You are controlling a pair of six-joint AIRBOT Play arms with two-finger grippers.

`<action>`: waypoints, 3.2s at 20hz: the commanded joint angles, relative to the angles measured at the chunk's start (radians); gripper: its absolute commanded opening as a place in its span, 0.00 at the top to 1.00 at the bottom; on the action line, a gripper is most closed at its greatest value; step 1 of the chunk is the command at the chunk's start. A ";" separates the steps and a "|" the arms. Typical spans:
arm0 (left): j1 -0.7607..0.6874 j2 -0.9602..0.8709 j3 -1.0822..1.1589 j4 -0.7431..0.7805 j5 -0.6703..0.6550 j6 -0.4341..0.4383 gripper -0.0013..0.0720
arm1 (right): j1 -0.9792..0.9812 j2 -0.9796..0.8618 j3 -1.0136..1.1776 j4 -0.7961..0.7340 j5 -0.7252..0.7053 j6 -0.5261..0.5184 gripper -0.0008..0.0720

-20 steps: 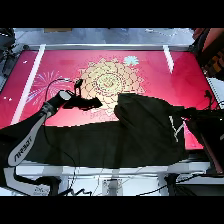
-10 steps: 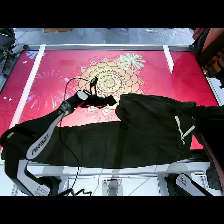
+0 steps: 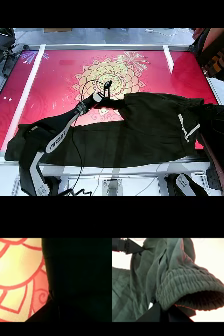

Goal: Fold the clothes and pants, and hang the long-sleeved shirts on hangers.

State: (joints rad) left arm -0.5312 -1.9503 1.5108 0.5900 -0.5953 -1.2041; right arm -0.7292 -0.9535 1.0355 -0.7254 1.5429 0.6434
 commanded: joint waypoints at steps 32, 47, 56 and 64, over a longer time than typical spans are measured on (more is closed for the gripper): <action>-0.149 0.354 0.074 0.152 -0.298 0.067 0.02 | 0.000 -0.045 -0.430 -0.200 -0.535 0.175 0.94; -0.013 -0.088 0.075 -0.402 -0.389 0.091 0.04 | 0.001 -0.045 -0.430 -0.199 -0.567 0.175 0.94; 0.024 -0.083 0.125 -0.627 -0.370 0.463 0.95 | 0.001 -0.043 -0.427 -0.195 -0.558 0.176 0.94; 0.227 0.182 0.325 -0.231 -0.262 0.464 0.95 | 0.001 -0.002 -0.363 -0.187 -0.532 0.179 0.94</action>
State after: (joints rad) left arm -0.3687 -1.8767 1.7943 0.2157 -0.9291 -0.7551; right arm -0.7292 -0.9726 0.6506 -0.9150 1.0016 0.8192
